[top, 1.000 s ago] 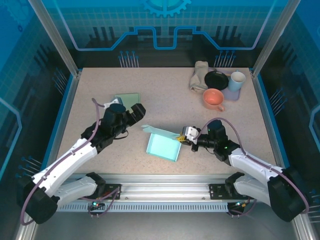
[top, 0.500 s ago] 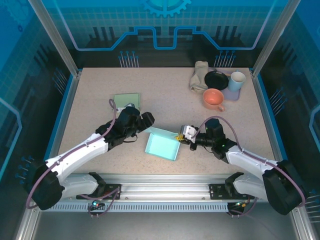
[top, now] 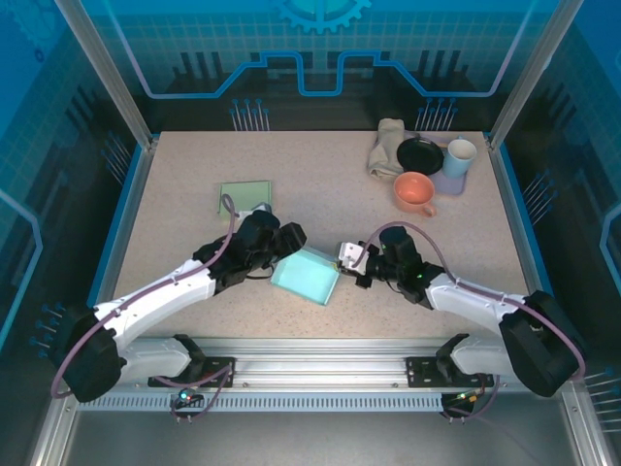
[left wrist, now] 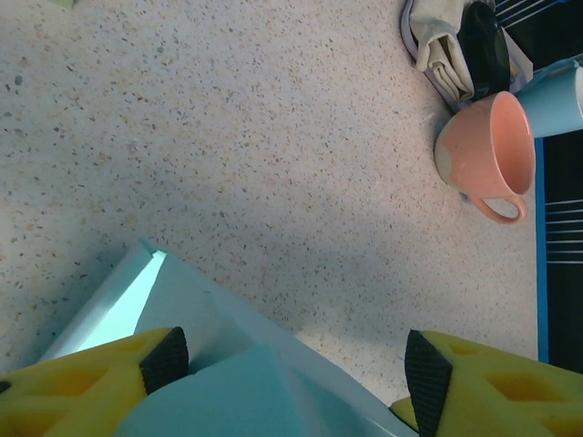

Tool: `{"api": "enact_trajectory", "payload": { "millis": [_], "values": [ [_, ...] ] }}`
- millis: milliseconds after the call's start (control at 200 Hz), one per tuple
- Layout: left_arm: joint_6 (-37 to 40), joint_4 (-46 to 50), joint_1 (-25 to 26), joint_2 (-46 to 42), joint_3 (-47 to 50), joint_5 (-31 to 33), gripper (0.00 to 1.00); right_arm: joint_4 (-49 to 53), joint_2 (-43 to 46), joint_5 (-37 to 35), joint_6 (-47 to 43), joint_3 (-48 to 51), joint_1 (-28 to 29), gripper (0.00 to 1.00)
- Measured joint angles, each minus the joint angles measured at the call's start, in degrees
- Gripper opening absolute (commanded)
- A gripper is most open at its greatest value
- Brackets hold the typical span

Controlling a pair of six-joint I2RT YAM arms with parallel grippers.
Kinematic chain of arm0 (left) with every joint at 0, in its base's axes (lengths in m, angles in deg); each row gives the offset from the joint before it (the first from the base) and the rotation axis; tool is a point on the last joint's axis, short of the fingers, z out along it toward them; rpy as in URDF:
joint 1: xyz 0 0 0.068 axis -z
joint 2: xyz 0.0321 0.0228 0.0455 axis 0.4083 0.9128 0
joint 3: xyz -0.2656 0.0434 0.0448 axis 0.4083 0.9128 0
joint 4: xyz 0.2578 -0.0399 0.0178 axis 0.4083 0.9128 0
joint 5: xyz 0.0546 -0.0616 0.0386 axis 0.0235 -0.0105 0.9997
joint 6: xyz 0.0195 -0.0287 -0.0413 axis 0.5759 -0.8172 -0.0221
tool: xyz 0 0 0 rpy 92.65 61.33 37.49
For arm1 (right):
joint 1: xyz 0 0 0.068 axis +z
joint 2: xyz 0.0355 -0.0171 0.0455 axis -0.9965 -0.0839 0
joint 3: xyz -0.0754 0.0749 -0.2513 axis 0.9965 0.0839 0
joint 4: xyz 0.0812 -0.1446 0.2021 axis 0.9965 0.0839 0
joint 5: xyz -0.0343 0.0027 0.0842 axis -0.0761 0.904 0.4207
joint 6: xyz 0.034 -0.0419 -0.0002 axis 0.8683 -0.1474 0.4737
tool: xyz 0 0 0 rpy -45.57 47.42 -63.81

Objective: Fold the paper box

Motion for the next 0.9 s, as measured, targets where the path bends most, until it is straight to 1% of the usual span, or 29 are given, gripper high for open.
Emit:
{"api": "enact_trajectory", "payload": {
  "millis": [55,220,245,400,495,520,675,790,825,875,900],
  "values": [
    [-0.5,-0.1,0.2,0.0,0.5,0.4,0.6,0.7,-0.3,-1.6,-0.5,-0.4,0.4,0.04],
    [-1.3,-1.1,1.3,0.9,3.2,0.6,0.57,3.5,-0.3,-4.9,-1.9,-0.7,1.0,0.14],
    [-1.5,-1.4,1.5,1.2,3.5,0.6,0.57,4.1,-0.3,-5.6,-2.1,-0.7,1.2,0.17],
    [-3.1,-3.5,2.2,2.1,5.8,1.4,0.56,9.3,-0.7,-9.7,-2.1,-2.3,3.1,0.27],
    [-3.9,-3.7,2.5,2.1,7.3,2.3,0.56,12.3,-0.9,-12.5,-0.8,-4.0,3.6,0.32],
    [-4.0,-3.7,2.6,2.1,7.5,2.7,0.56,13.2,-0.9,-13.6,-0.2,-4.5,3.8,0.34],
    [-5.0,-3.7,3.4,2.1,8.1,4.3,0.57,18.0,-0.7,-19.7,2.8,-6.5,5.4,0.36],
    [-5.2,-3.6,3.6,2.1,8.7,5.3,0.6,22.0,1.3,-24.5,6.4,-6.6,6.6,0.37],
    [-5.2,-3.7,3.6,2.1,8.9,5.7,0.6,23.5,2.4,-25.7,7.9,-6.6,6.8,0.5],
    [-5.4,-3.7,3.6,2.1,9.2,6.0,0.6,25.5,4.2,-27.1,10.1,-6.7,6.8,0.52],
    [-5.6,-3.6,3.6,2.1,9.4,6.2,0.61,26.6,5.3,-28.0,11.8,-6.7,6.8,0.58]
  ]
}}
